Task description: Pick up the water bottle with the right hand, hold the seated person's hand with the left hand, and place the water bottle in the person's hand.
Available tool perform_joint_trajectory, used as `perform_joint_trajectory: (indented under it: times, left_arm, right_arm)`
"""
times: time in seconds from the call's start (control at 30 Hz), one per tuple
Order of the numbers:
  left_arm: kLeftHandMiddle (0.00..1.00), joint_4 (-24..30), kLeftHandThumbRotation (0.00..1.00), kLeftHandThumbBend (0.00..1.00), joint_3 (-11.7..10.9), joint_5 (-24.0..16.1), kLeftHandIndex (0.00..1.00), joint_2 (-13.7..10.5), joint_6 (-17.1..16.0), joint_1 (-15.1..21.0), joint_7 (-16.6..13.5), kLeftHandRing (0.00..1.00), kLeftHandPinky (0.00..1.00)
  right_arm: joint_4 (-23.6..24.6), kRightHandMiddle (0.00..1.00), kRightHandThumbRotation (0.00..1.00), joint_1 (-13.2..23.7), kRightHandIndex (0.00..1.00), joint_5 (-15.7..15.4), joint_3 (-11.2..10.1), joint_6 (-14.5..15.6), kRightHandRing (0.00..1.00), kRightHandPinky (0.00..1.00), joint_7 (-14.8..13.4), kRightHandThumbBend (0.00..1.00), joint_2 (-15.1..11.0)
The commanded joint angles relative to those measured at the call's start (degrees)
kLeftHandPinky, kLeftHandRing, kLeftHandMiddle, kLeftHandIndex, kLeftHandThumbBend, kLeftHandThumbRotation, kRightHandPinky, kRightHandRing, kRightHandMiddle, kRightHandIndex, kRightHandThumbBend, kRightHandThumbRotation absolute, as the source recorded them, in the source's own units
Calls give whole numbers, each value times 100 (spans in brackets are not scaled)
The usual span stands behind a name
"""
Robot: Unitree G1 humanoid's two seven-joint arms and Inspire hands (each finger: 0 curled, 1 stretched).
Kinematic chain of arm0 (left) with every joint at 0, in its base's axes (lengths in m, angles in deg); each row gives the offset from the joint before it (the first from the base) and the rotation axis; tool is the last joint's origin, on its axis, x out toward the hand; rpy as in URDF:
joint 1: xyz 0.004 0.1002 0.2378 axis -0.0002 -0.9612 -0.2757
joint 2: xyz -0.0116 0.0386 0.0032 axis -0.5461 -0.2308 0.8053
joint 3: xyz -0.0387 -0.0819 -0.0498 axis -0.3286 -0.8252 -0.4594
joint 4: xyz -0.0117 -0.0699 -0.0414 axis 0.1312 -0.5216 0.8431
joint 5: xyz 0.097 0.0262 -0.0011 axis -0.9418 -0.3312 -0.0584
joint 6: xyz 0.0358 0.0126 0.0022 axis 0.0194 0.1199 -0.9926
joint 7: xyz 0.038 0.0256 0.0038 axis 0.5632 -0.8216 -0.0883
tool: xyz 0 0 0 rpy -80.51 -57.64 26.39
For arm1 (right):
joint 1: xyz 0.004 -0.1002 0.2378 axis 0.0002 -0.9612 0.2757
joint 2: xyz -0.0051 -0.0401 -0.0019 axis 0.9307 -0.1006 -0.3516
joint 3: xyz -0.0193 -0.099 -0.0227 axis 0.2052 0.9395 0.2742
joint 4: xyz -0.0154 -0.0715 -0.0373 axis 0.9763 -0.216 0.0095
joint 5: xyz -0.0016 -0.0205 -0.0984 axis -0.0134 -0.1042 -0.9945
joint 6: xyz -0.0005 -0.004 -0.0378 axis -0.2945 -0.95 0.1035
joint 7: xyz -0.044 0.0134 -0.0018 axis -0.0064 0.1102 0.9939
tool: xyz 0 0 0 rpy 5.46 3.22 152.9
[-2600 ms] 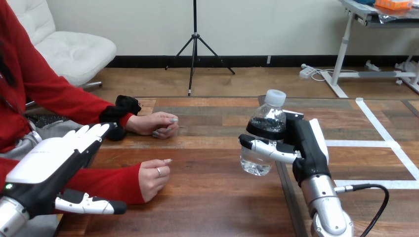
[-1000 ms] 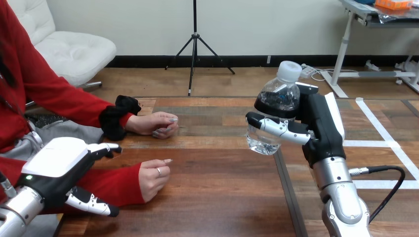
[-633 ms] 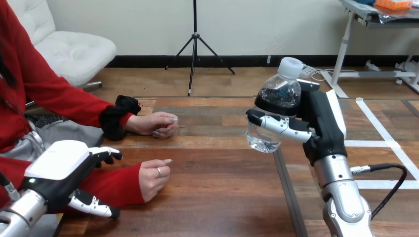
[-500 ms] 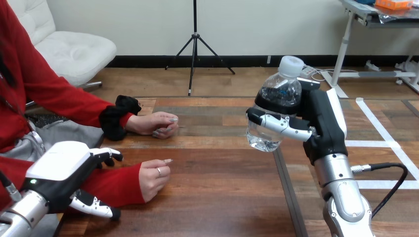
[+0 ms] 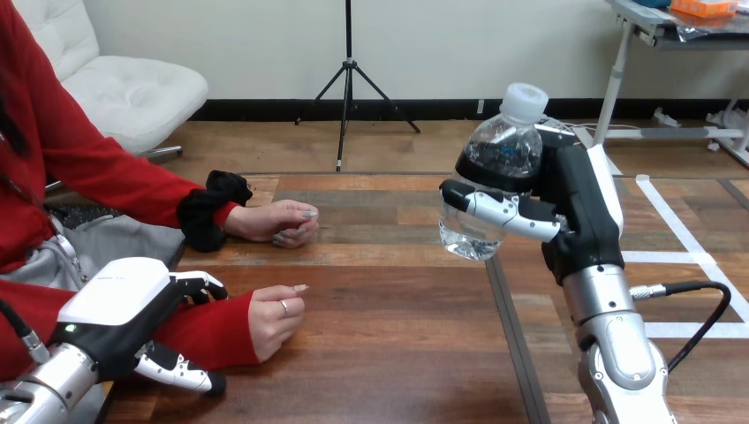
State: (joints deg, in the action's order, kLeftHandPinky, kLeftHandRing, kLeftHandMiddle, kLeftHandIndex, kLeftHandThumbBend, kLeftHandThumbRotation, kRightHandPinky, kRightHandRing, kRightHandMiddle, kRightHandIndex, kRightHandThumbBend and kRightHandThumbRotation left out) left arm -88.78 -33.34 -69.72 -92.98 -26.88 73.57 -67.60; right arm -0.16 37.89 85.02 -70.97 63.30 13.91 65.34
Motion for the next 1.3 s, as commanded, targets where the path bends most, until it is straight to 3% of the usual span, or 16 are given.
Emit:
perform_joint_trajectory:
  times: [0.0,0.43,0.97,1.27]
  left_arm:
    - [64,-155,33,98,43,135,67,40,-10,503,-143,62,60]
    - [61,-298,31,97,156,112,64,142,46,642,-257,58,57]
    - [56,-560,27,93,259,104,59,355,67,808,-511,53,53]
    - [53,-621,25,92,324,95,56,434,81,863,-628,50,50]
  right_arm:
    - [673,18,0,173,21,115,17,106,12,8,4,64,73]
    - [1304,17,0,118,20,134,79,459,11,7,5,63,122]
    - [2282,16,0,-54,19,176,165,1173,11,6,47,63,220]
    - [2659,16,0,-166,19,228,189,1374,11,6,122,63,232]
